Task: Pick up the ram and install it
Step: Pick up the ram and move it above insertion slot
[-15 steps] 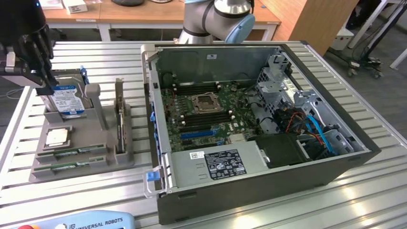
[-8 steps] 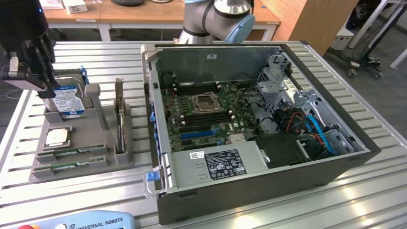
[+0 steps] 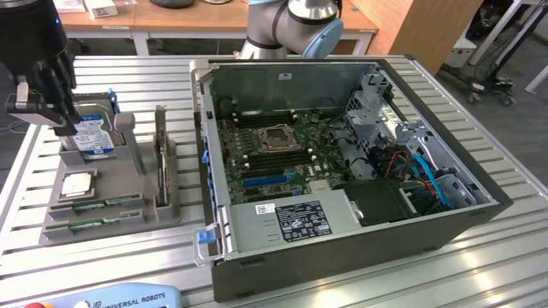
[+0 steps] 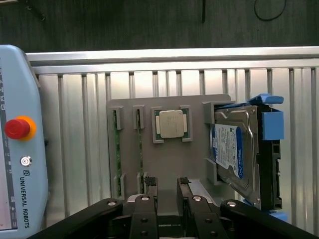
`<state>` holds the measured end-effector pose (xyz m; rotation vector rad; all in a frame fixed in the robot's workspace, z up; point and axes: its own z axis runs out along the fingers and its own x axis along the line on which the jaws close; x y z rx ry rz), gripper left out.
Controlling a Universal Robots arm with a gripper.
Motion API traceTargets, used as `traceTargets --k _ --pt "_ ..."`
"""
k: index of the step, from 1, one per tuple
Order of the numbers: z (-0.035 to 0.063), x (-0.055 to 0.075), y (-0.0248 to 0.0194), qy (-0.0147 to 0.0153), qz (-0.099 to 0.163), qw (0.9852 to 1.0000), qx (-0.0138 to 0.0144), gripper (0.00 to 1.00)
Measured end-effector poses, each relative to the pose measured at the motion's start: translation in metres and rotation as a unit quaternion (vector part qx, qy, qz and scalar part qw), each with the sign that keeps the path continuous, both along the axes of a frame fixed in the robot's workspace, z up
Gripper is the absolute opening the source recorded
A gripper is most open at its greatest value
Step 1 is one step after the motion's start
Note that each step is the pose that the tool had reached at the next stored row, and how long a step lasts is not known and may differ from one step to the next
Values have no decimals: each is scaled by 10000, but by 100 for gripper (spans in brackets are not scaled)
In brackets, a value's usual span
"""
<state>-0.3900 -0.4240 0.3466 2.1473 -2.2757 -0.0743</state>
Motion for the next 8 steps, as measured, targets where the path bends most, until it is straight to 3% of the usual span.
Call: traceTargets --k 8 --pt "-61 0 0 0 0 10000 0 30"
